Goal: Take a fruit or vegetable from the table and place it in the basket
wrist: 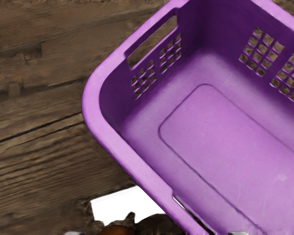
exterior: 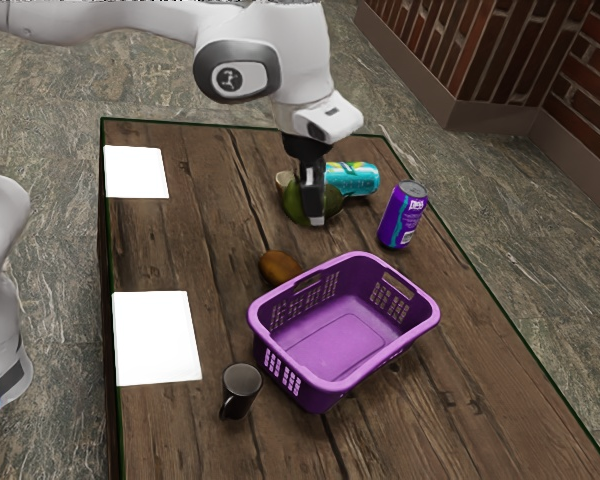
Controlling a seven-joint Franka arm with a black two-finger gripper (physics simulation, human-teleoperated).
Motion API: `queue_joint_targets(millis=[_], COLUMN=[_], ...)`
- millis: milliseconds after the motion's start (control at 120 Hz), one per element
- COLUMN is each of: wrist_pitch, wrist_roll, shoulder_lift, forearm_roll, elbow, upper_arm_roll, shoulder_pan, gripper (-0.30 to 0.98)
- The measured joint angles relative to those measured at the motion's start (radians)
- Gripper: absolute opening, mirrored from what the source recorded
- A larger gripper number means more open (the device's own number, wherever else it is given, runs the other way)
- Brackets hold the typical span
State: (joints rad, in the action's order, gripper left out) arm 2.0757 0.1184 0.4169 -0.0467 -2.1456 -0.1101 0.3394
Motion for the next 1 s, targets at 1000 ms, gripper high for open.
queue_joint_targets(millis=[1000], wrist_pitch=[-0.046], wrist_roll=[0.004], shoulder_lift=[-0.275], forearm_roll=[0.012], elbow=[0.305], upper_arm_roll=[0.187], shoulder_pan=[0.038], gripper=[0.52])
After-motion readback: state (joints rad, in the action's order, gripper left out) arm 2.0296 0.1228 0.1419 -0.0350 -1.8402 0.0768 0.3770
